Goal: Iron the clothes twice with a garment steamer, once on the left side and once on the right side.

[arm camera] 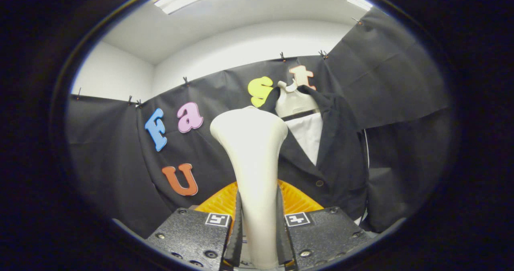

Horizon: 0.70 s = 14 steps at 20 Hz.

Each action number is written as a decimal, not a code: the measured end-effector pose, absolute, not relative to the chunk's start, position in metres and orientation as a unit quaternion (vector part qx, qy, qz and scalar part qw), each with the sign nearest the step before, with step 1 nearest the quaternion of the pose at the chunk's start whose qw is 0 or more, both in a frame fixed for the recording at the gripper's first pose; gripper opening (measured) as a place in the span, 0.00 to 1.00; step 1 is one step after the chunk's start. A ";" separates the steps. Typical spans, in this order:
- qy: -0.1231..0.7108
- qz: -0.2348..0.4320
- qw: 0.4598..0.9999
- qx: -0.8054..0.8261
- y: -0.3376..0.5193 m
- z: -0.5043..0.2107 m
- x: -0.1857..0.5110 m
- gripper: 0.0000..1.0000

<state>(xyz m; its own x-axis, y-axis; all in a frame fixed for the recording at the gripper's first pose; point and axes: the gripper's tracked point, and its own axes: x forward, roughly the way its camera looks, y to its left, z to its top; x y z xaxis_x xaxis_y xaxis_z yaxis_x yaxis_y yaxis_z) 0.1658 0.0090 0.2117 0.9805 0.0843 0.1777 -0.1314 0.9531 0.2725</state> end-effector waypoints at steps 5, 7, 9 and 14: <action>-0.086 0.049 0.986 0.135 -0.021 0.231 0.195 0.37; -0.080 0.050 0.986 0.135 -0.025 0.235 0.212 0.37; -0.076 0.055 0.987 0.134 -0.025 0.238 0.229 0.37; -0.054 0.049 0.990 0.124 -0.028 0.230 0.272 0.37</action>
<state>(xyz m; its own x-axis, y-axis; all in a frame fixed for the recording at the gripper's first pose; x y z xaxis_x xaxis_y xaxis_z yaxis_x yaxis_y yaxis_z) 0.2718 -0.0279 0.2303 0.9894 0.0829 0.1193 -0.1098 0.9644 0.2405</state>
